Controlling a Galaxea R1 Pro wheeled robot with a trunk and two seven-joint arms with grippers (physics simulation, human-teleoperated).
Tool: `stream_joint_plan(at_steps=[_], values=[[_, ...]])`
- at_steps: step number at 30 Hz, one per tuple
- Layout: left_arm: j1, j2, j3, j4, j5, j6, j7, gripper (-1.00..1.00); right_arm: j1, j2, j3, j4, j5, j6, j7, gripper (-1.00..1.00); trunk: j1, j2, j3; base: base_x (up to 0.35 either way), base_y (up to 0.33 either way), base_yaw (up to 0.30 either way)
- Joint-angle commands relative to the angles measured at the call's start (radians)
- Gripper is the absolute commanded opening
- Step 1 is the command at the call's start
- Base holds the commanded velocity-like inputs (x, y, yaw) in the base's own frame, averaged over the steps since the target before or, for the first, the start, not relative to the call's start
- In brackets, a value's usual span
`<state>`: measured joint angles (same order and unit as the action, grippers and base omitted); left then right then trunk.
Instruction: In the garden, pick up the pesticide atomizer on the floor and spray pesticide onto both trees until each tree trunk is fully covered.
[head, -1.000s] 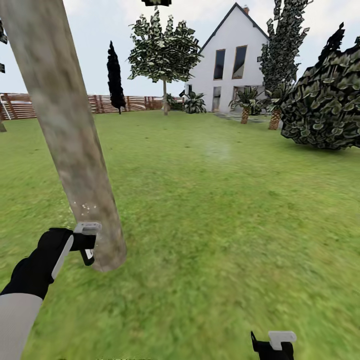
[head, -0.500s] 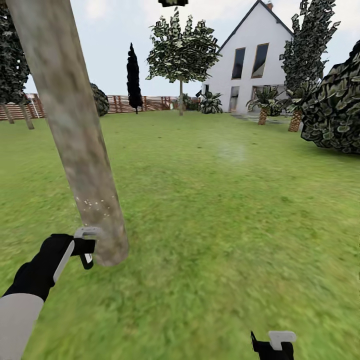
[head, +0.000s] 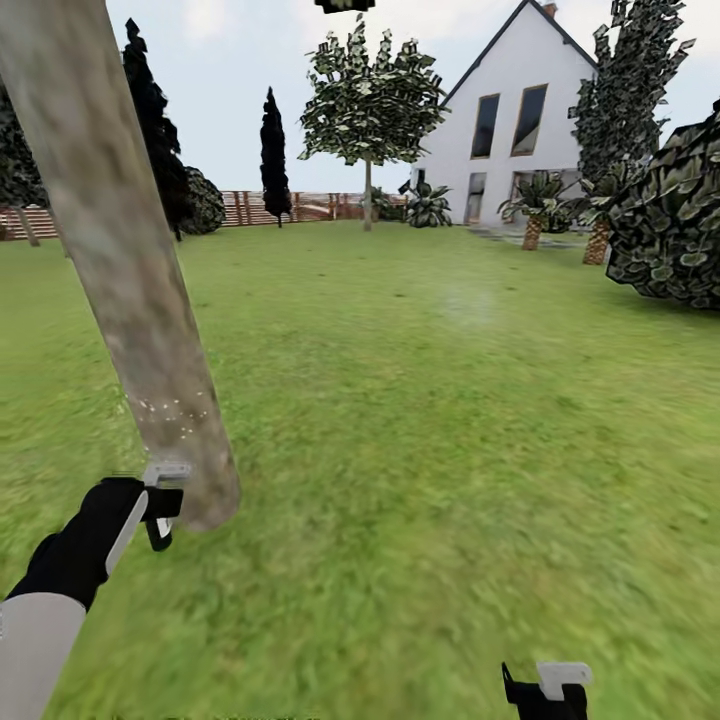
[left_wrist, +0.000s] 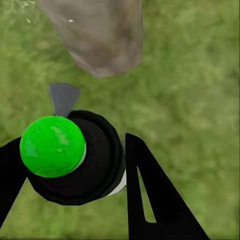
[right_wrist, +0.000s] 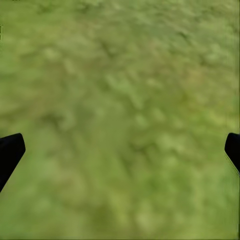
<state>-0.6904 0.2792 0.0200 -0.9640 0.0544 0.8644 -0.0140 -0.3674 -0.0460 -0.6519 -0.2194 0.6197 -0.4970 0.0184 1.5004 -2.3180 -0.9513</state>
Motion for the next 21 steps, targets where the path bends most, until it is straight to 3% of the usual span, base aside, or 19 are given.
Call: stream_joint_plan(at_steps=[1,3,8,13,21], values=[[0.000,0.000,0.000,0.014,-0.001,-0.023,0.001,-1.00,0.000,0.000,0.000,0.000,0.000,0.000,0.000,1.00,0.000,0.000,0.000,0.000,-0.270,0.262],[0.000,0.000,0.000,0.048,0.001,-0.062,0.002,-1.00,0.000,0.000,0.000,0.000,0.000,0.000,0.000,1.00,0.000,0.000,0.000,0.052,-0.270,0.272],[0.000,0.001,0.004,0.067,0.000,-0.069,0.008,-1.00,0.000,0.000,0.000,0.000,0.000,0.000,0.000,1.00,0.000,0.000,0.000,0.134,-0.264,0.127],[0.000,0.001,0.003,0.120,0.001,-0.134,0.070,-1.00,0.000,0.000,0.000,0.000,0.000,0.000,0.000,1.00,0.000,0.000,0.000,0.199,-0.223,0.033],[0.002,-0.007,0.002,0.169,0.007,-0.146,0.071,-1.00,-0.001,0.000,-0.001,0.000,0.000,0.000,0.000,1.00,0.000,0.000,0.000,0.239,-0.187,0.216]])
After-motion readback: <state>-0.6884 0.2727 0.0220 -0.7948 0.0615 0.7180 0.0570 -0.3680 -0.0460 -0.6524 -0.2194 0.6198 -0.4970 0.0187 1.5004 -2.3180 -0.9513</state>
